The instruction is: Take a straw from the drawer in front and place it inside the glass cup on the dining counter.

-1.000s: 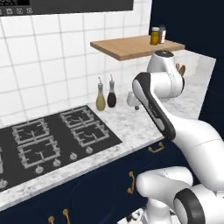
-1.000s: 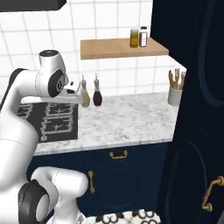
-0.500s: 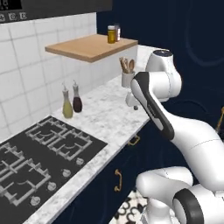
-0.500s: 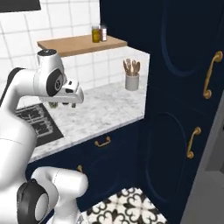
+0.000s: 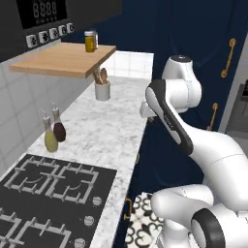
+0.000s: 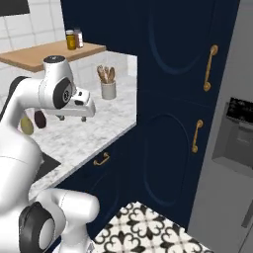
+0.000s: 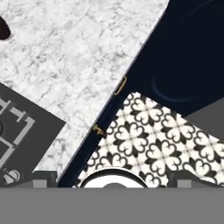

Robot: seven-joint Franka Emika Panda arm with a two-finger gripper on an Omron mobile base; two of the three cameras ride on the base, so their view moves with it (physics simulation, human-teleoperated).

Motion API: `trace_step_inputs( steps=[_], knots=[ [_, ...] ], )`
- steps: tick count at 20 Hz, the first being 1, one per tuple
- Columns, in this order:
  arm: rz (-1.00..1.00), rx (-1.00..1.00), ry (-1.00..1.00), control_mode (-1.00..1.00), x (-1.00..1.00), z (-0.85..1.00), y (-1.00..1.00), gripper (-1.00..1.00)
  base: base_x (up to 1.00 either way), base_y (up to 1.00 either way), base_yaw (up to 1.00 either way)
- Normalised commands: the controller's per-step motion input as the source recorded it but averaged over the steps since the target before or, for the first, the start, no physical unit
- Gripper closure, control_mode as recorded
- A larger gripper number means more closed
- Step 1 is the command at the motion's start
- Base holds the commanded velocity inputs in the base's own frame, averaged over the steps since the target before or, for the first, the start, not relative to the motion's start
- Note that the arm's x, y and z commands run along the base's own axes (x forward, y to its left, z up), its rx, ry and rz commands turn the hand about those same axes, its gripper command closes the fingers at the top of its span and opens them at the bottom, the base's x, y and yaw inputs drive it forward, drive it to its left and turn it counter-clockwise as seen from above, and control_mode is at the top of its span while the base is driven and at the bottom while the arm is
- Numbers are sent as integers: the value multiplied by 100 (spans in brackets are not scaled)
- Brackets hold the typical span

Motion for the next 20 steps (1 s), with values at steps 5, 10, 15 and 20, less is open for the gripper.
trace_step_inputs(
  steps=[5,10,15,20],
  knots=[
    [-21,2,1,-100,-9,0,19,-100,-6,47,-36],
    [-20,29,1,-100,-9,0,-48,-100,0,0,0],
    [-3,50,1,-100,0,-17,-100,-100,0,0,0],
    [0,47,0,-100,0,-50,-86,-100,0,0,0]
  ],
)
